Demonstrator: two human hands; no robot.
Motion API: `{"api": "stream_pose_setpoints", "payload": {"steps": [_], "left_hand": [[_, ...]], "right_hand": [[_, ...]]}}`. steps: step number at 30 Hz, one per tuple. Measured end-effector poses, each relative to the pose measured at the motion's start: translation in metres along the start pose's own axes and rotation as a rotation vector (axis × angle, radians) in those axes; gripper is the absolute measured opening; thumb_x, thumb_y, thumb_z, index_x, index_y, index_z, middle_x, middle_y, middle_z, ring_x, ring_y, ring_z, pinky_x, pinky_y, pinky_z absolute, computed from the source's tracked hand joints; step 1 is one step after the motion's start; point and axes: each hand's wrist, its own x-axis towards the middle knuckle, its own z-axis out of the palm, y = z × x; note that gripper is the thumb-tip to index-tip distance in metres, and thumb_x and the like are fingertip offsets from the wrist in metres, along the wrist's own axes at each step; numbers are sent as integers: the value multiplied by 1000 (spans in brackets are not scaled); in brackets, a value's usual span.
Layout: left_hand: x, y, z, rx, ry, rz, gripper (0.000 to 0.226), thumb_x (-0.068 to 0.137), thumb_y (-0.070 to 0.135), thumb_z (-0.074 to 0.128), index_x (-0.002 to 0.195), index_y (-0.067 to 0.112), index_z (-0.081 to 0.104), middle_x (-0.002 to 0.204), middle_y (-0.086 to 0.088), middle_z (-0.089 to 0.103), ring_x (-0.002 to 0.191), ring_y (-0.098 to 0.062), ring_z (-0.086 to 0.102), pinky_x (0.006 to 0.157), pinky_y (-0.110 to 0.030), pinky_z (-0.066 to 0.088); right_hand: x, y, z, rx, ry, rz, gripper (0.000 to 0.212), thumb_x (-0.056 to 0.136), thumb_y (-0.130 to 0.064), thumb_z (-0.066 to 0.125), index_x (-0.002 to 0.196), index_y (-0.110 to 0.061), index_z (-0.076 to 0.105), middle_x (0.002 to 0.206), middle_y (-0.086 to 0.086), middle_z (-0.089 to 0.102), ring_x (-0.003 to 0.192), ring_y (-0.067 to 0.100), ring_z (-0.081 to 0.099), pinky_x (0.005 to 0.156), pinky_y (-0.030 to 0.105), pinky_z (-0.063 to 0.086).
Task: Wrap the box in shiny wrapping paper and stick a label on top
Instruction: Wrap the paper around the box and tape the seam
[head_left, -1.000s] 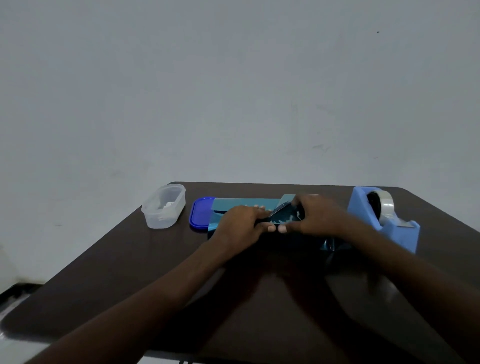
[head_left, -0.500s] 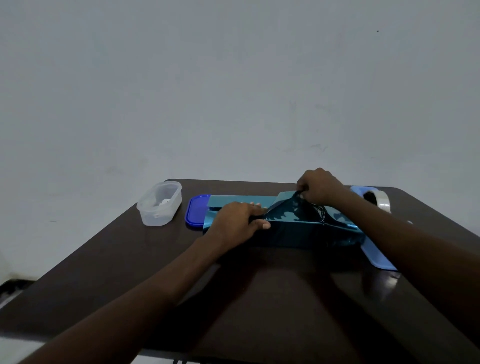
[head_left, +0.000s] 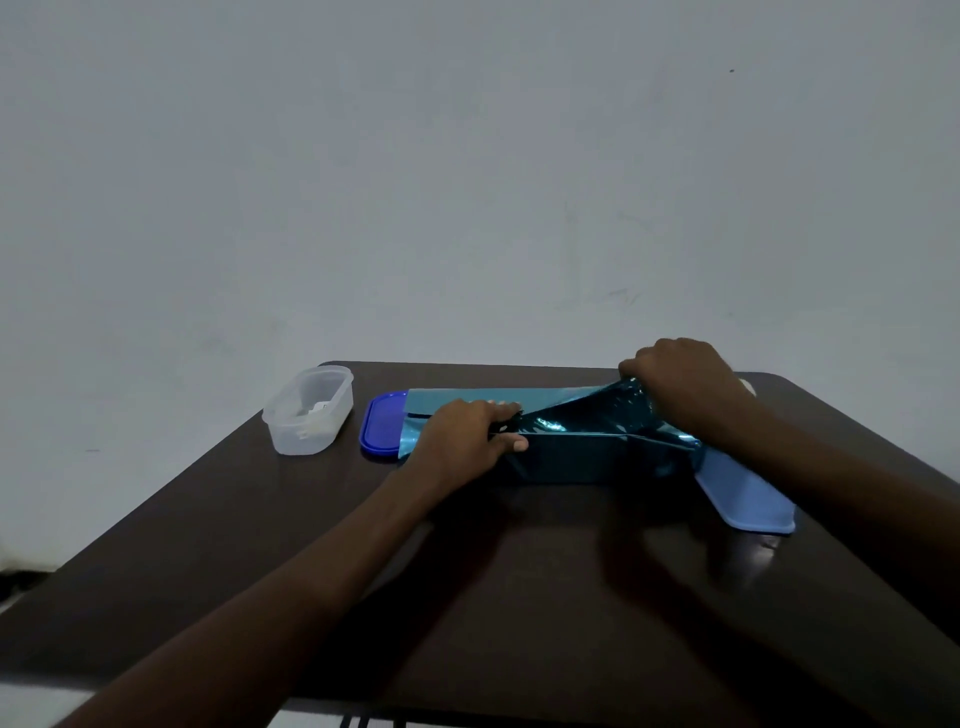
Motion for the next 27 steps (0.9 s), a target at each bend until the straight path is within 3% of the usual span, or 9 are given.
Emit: {"api": "stream_pose_setpoints", "payload": {"steps": [3, 6, 8, 9, 11, 14, 17, 21, 27], "left_hand": [[3, 1, -2, 7, -28, 4, 58, 88, 49, 63, 140, 27, 52, 131, -3, 63, 115, -22, 61, 97, -35, 48], [6, 0, -3, 13, -52, 33, 51, 89, 47, 64, 135, 27, 57, 136, -2, 59, 128, -18, 54, 108, -37, 42], [8, -2, -3, 6, -64, 38, 50, 88, 47, 65, 134, 28, 58, 138, -1, 57, 130, -17, 52, 110, -36, 40], [9, -3, -3, 3, -66, 37, 51, 87, 47, 65, 134, 28, 58, 139, 0, 56, 130, -16, 51, 110, -35, 39], [10, -4, -2, 7, -67, 35, 50, 87, 48, 66, 133, 29, 59, 139, 0, 56, 130, -15, 51, 110, -34, 39], [10, -6, -3, 16, -66, 45, 50, 87, 48, 66, 133, 29, 59, 139, 1, 57, 130, -13, 51, 110, -34, 39], [9, -14, -6, 4, -65, 59, 48, 88, 45, 66, 132, 29, 59, 138, 2, 57, 131, -11, 50, 111, -32, 38], [7, -21, -7, -34, -70, 83, 47, 88, 44, 66, 132, 29, 60, 139, 4, 56, 133, -8, 47, 112, -28, 34], [6, -21, -4, -30, -49, 110, 46, 88, 43, 65, 132, 28, 60, 138, 3, 56, 131, -9, 49, 110, -25, 32]], "right_hand": [[-13, -2, -5, -9, -74, 36, 29, 85, -15, 56, 110, -27, 64, 100, -3, 68, 93, 20, 62, 67, 28, 36], [-18, -14, -12, -16, -80, 89, 6, 81, -19, 63, 83, -17, 57, 72, 1, 56, 73, 26, 57, 67, 28, 33], [-14, -20, -14, 71, 41, 114, 29, 74, -20, 69, 66, -14, 41, 56, -1, 34, 60, 26, 45, 65, 31, 36], [-12, -24, -14, 133, 81, 117, 28, 78, -25, 65, 67, -13, 43, 60, 0, 39, 64, 27, 48, 68, 33, 41], [-7, -36, -14, 286, 73, 67, 37, 89, -45, 51, 100, -10, 60, 95, 8, 62, 96, 30, 57, 87, 40, 46], [-3, -56, -4, 554, -137, 39, 77, 92, -68, 38, 143, -10, 40, 148, 15, 42, 135, 32, 40, 108, 45, 36], [-16, -58, 10, 523, -250, 94, 83, 83, -81, 15, 124, -16, 47, 133, 10, 51, 125, 30, 49, 100, 45, 42], [-39, -58, 22, 502, -163, 100, 65, 97, -61, 30, 140, -13, 40, 147, 8, 43, 138, 25, 39, 105, 43, 41], [-39, -61, 13, 470, -162, 258, 77, 93, -69, 20, 130, -8, 48, 139, 16, 49, 123, 31, 51, 93, 45, 47]]}}
